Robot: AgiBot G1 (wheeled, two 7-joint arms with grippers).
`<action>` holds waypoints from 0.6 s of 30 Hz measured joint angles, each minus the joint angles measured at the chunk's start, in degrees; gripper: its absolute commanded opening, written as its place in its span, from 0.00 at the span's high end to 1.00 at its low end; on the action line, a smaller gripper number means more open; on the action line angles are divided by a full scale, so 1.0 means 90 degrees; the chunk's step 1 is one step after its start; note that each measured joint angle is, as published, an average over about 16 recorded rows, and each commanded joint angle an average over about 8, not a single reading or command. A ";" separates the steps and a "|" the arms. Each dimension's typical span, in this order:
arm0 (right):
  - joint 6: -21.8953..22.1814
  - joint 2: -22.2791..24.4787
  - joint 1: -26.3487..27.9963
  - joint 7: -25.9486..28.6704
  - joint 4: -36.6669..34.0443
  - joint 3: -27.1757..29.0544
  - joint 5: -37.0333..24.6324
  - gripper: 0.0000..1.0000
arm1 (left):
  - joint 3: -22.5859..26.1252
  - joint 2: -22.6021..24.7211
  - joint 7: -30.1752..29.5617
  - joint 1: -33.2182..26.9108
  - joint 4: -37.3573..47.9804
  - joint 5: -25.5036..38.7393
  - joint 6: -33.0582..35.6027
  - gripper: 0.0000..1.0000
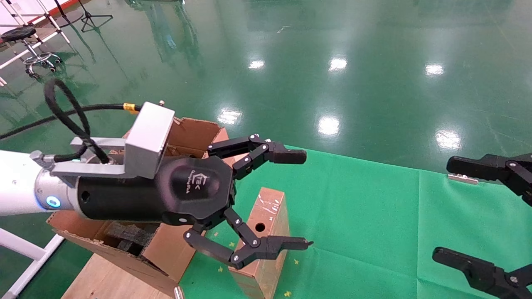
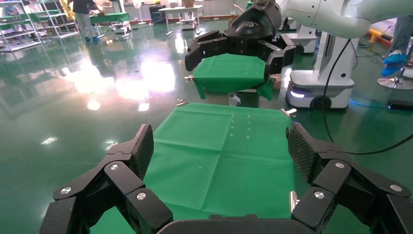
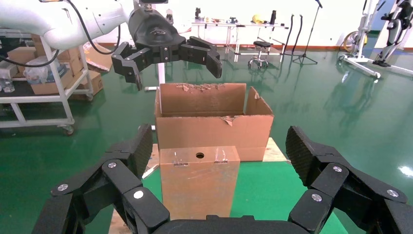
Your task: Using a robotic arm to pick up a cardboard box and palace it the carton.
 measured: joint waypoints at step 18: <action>0.0000 0.0000 0.0000 0.0000 0.0000 0.0000 0.0000 0.04 | 0.0003 -0.0004 0.0001 0.0000 -0.0004 0.0013 -0.0004 0.00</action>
